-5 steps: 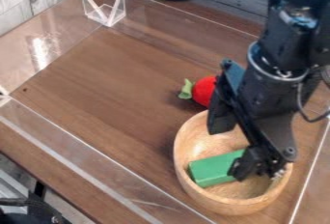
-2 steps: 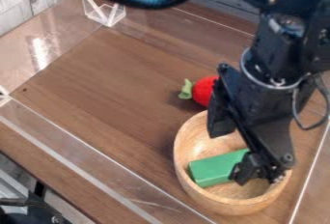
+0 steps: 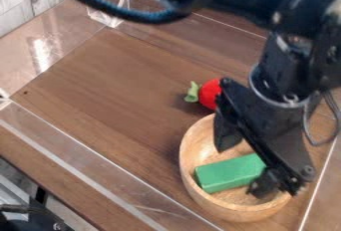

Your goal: Remove the green block from the brown bowl and put it on the table

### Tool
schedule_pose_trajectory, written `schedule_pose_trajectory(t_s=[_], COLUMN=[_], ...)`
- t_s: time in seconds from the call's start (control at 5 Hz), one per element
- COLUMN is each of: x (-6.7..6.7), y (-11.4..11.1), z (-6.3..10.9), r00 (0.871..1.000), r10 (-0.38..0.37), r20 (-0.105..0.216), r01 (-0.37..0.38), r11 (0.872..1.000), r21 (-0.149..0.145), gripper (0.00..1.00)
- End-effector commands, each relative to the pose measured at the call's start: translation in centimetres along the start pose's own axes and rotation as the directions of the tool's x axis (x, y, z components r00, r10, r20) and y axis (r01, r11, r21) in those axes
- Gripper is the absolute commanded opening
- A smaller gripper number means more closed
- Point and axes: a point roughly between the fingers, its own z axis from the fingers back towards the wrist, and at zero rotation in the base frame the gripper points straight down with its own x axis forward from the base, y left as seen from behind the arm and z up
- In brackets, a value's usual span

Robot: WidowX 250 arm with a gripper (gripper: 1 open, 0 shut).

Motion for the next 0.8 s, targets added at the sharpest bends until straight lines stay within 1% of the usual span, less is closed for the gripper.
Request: schedule_pose_trajectory(t_s=[0.0,0.2,0.4,0.6], x=[1.3,2.1,2.3,2.4], y=[0.0,0.2,0.3,0.7], z=[0.9,1.4,0.6,-0.2], r00=[0.998,0.993,0.996,0.997], r10=[0.059,0.106,0.066,0.043], r20=[0.039,0.052,0.06,0.059], r01=[-0.059,-0.106,-0.065,-0.042], r11=[0.998,0.994,0.998,0.999], r21=[0.004,0.003,-0.011,-0.017], gripper=[1.0,1.0,1.0,1.0])
